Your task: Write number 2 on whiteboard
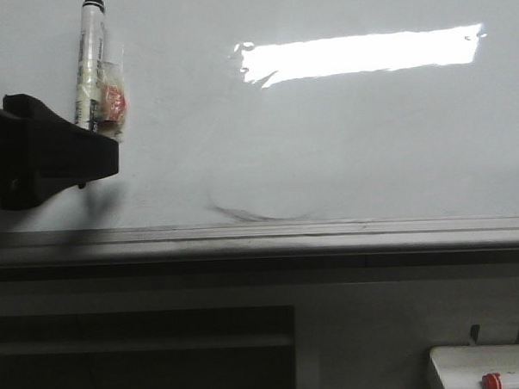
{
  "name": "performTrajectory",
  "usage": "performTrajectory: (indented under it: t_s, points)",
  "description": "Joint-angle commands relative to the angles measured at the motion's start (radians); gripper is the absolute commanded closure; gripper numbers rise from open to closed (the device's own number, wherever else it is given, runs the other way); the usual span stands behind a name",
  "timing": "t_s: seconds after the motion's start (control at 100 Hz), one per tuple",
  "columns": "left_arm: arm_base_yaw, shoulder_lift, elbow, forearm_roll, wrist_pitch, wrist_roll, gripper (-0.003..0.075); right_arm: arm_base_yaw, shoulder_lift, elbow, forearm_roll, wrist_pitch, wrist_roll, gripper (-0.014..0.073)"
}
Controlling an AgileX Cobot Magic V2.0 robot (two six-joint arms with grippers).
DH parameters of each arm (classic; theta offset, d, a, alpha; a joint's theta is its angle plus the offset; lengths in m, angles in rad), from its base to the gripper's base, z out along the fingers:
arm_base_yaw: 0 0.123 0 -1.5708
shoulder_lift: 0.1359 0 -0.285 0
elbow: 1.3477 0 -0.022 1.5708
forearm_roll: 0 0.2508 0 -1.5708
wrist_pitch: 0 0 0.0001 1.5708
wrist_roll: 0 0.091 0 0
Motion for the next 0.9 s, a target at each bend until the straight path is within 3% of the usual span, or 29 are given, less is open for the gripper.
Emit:
performTrajectory:
  t_s: [0.0, 0.15, 0.32, 0.55, 0.71, 0.89]
  points:
    - [-0.006, 0.025, -0.027, -0.017, -0.108, -0.012, 0.0383, 0.0, 0.02, -0.031, 0.007, -0.068, -0.008, 0.0664]
    - [-0.006, 0.064, -0.027, -0.017, -0.193, -0.012, 0.0428, 0.0, 0.02, -0.031, 0.007, -0.068, -0.008, 0.0664]
    - [-0.006, 0.064, -0.027, -0.017, -0.197, -0.012, 0.0742, 0.0, 0.02, -0.031, 0.007, -0.078, -0.008, 0.0664]
    - [-0.006, 0.064, -0.027, 0.012, -0.201, -0.012, 0.0739, 0.0, 0.02, -0.031, 0.017, -0.07, -0.008, 0.0664]
    - [-0.006, 0.053, -0.027, 0.254, -0.21, -0.012, 0.0739, 0.076, 0.018, -0.031, 0.144, -0.054, -0.016, 0.0664]
    - [-0.006, 0.035, -0.027, 0.55, -0.222, -0.069, 0.0739, 0.271, 0.035, -0.031, 0.24, -0.1, -0.328, 0.0664]
